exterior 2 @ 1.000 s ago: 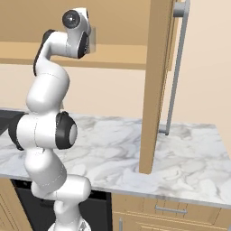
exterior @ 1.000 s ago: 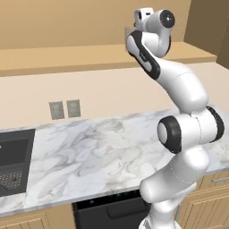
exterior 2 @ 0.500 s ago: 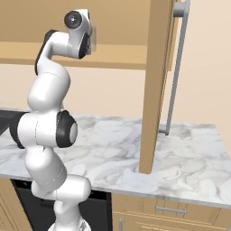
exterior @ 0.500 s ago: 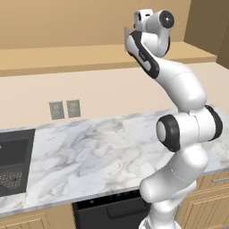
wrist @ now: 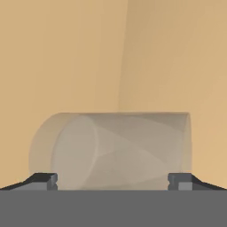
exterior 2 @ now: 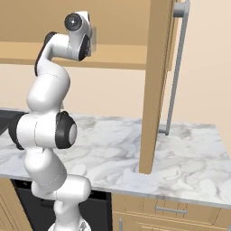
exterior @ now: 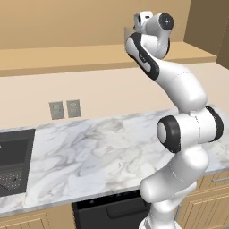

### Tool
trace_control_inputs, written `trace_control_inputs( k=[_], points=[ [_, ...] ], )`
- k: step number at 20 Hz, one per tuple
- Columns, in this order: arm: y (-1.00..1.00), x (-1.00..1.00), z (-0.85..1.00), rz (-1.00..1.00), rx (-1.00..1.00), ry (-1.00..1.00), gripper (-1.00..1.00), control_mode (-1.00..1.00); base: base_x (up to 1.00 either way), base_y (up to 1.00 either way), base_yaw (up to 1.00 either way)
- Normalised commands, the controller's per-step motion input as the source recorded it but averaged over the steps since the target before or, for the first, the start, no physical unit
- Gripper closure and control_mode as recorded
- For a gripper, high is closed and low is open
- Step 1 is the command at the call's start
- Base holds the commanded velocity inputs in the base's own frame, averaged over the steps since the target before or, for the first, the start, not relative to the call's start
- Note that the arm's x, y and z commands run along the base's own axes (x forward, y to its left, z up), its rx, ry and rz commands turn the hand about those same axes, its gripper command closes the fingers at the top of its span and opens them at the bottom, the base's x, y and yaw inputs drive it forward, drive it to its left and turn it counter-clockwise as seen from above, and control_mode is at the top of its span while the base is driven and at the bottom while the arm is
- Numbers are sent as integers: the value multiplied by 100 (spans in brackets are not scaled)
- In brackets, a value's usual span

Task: There is a bowl on the dining counter. Grab a lemon wedge from the fridge and place it in the bowl. Then get the liquor bottle and glass cup from the cabinet and place them next to the bowl.

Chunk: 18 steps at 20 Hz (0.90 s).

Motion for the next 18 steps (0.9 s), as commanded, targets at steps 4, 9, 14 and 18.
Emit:
trace_control_inputs(
  k=[4, 9, 14, 18],
  points=[
    [0, 0, -22, 0, 0, 6, -100, -100, 0, 0, 0],
    [0, 0, -22, 0, 0, 7, 100, -100, 0, 0, 0],
    [0, 0, -21, 0, 0, 5, 100, -100, 0, 0, 0],
    [0, 0, -18, 0, 0, 2, 100, -100, 0, 0, 0]
  ],
)
